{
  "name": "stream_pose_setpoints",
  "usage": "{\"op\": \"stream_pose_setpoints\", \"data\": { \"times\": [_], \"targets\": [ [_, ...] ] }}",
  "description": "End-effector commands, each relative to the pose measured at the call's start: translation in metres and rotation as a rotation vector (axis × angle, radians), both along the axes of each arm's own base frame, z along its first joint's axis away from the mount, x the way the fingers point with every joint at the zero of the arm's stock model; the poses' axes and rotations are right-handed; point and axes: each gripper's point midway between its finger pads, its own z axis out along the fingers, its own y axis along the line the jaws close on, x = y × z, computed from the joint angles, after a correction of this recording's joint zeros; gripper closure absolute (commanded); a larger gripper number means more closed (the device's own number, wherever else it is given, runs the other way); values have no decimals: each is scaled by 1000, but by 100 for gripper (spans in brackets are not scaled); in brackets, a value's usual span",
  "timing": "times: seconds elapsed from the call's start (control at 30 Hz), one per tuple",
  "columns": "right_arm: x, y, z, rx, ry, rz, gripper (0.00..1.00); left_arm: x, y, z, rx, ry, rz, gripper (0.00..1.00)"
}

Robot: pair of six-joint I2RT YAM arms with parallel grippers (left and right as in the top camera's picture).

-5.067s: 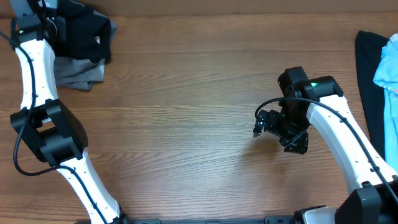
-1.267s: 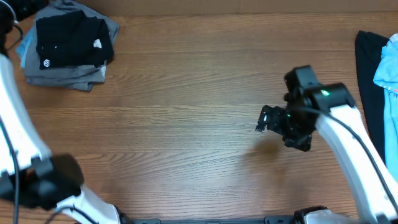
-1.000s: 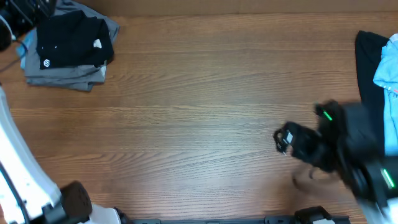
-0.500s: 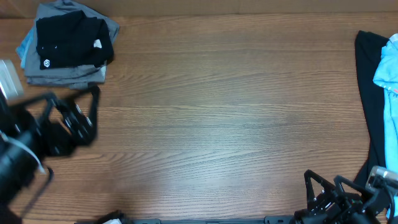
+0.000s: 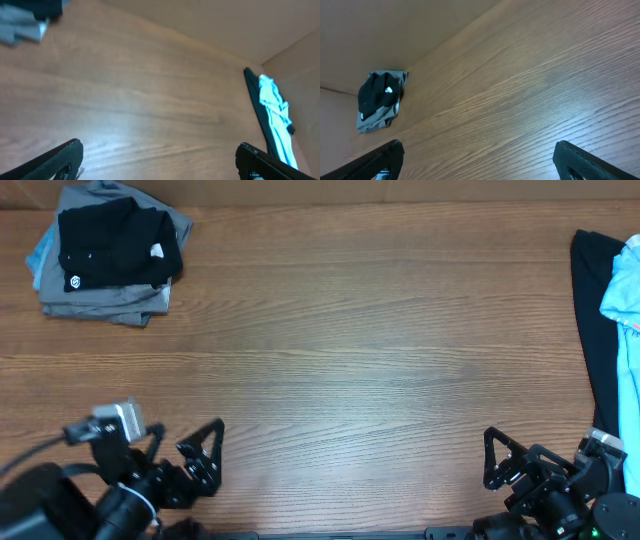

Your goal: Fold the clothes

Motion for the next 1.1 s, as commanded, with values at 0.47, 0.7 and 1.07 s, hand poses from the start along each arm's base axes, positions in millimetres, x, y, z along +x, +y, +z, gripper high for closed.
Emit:
{"op": "stream_pose_setpoints", "data": {
  "times": [0.47,0.7,1.07],
  "targets": [
    [-10,-4,-16,-14,73,-15,0,4,8,-68,-44,174,25,0],
    [-10,-4,-17,-15,76,-15,0,3,32,-78,52,219,134,0],
    [2,-14,-21,-52,52,-72,0,1,46,-84,110,245,198,0]
  ]
}}
